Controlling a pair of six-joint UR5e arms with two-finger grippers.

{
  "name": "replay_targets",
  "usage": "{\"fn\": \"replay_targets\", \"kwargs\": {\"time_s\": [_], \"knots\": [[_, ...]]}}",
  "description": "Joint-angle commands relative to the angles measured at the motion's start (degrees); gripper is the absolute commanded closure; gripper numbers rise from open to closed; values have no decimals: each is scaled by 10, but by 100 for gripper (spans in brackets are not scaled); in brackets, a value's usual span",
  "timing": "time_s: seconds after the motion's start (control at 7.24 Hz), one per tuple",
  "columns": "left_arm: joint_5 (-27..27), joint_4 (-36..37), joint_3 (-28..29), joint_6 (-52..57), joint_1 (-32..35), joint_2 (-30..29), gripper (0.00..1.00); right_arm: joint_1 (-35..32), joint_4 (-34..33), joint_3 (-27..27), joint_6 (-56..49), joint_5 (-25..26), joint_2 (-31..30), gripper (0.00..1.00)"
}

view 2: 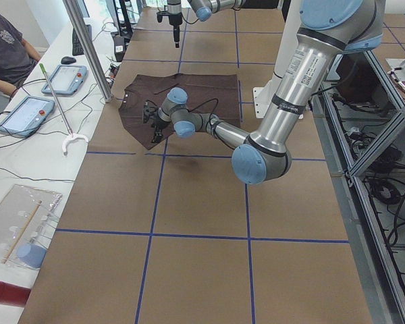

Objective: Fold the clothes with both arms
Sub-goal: 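Release the sleeve and raise the right gripper while the left arm approaches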

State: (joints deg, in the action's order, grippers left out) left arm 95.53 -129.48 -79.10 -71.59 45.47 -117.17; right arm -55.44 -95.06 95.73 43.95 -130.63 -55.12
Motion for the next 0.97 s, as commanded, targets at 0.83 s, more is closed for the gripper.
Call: {"fn": "replay_targets", "kwargs": {"time_s": [0.83], "knots": [[-32, -32, 105, 4, -4, -39, 10, 2, 4, -4, 4, 1, 4, 0]]}}
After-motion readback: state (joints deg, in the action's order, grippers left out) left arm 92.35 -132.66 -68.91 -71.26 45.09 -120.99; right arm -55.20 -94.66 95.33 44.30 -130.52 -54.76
